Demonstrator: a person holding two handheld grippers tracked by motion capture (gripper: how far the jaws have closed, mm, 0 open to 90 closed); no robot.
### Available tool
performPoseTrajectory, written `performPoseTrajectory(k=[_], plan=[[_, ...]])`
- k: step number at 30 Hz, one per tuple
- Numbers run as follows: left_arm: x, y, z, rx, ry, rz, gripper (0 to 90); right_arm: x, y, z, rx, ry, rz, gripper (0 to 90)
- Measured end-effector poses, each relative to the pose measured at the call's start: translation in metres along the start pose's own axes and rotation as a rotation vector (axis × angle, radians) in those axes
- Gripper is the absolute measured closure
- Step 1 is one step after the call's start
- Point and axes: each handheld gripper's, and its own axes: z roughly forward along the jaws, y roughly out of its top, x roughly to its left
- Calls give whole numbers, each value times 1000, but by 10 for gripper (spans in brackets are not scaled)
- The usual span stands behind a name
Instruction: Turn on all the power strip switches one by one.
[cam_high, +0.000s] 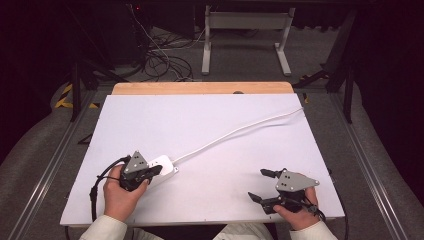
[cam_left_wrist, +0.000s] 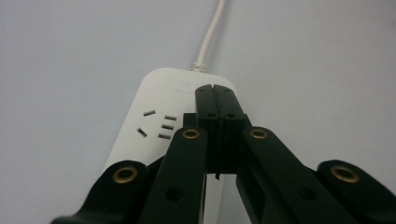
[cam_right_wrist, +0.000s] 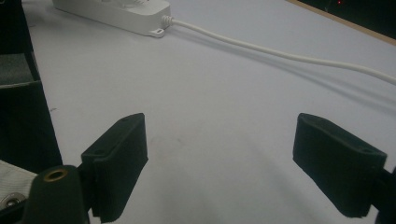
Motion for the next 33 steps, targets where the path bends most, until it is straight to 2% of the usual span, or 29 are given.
performPoseTrajectory(k=[3, 5, 9, 12, 18, 25, 33], plan=[[-1, -1, 3, 11, -8, 0, 900, 0, 0, 0, 1, 0, -2, 184], [0, -1, 4, 18, 3, 14, 900, 0, 0, 0, 1, 0, -1, 184], [0, -2, 6, 23, 7, 8, 900, 0, 0, 0, 1, 2, -2, 181], [1, -2, 7, 27, -7, 8, 900, 0, 0, 0, 2, 1, -4, 181], [1, -3, 9, 28, -8, 10, 900, 0, 0, 0, 0, 2, -4, 181], [-1, -3, 9, 30, 10, 24, 900, 1, 0, 0, 1, 3, -6, 181], [1, -5, 9, 19, -3, 9, 900, 1, 0, 0, 0, 4, -6, 181]])
